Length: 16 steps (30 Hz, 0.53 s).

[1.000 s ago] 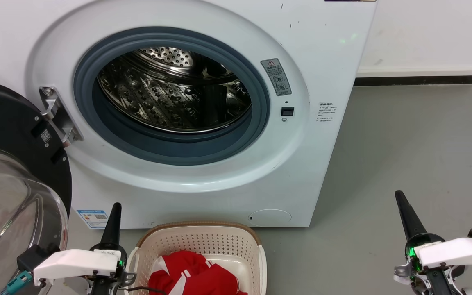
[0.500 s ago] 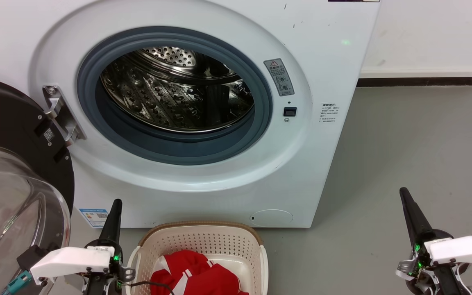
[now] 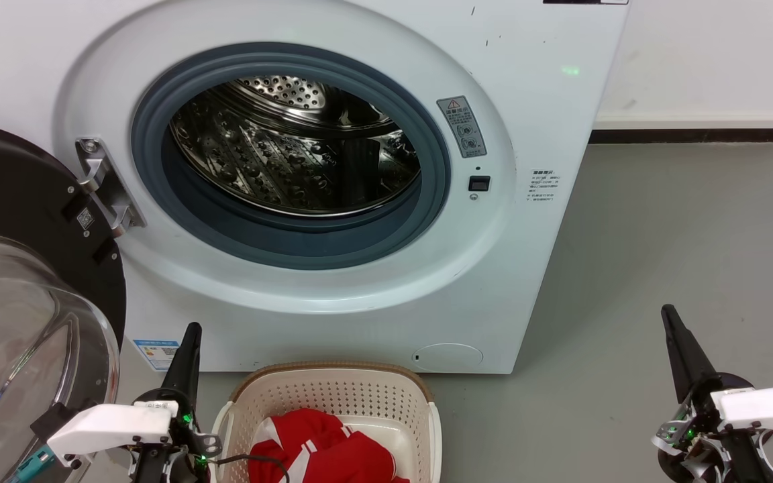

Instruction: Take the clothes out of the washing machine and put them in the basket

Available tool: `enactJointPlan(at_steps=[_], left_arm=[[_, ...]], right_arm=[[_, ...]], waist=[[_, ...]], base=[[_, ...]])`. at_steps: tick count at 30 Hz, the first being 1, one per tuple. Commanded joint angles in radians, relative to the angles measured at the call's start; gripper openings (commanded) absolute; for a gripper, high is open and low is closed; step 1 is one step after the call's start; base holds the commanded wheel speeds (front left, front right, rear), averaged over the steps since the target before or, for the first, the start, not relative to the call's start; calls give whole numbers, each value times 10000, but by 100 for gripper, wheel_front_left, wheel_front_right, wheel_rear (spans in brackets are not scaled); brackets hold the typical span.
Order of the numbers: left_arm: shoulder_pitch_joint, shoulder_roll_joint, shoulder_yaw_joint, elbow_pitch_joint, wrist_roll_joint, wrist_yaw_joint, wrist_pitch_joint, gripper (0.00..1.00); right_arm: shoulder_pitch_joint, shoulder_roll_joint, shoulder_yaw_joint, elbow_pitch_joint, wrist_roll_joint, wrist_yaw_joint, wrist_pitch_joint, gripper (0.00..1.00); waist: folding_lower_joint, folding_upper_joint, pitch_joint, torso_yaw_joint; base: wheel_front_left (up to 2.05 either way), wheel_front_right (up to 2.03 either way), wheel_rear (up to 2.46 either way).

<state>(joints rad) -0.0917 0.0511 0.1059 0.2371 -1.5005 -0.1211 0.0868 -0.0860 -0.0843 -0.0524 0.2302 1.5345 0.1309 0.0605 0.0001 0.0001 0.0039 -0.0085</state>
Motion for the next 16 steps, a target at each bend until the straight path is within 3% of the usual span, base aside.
enactJointPlan(at_steps=[1, 16], left_arm=[[-166, -8, 52, 20, -238, -61, 79, 0], [-209, -15, 110, 101, -1132, -122, 311, 0]], right_arm=[[-201, 12, -45, 28, 268, -2, 56, 0], [-238, 56, -222, 138, 1132, -3, 220, 0]], waist=[[-1, -1, -1, 11], [-1, -1, -7, 85]], base=[[0, 0, 0], [0, 0, 0]])
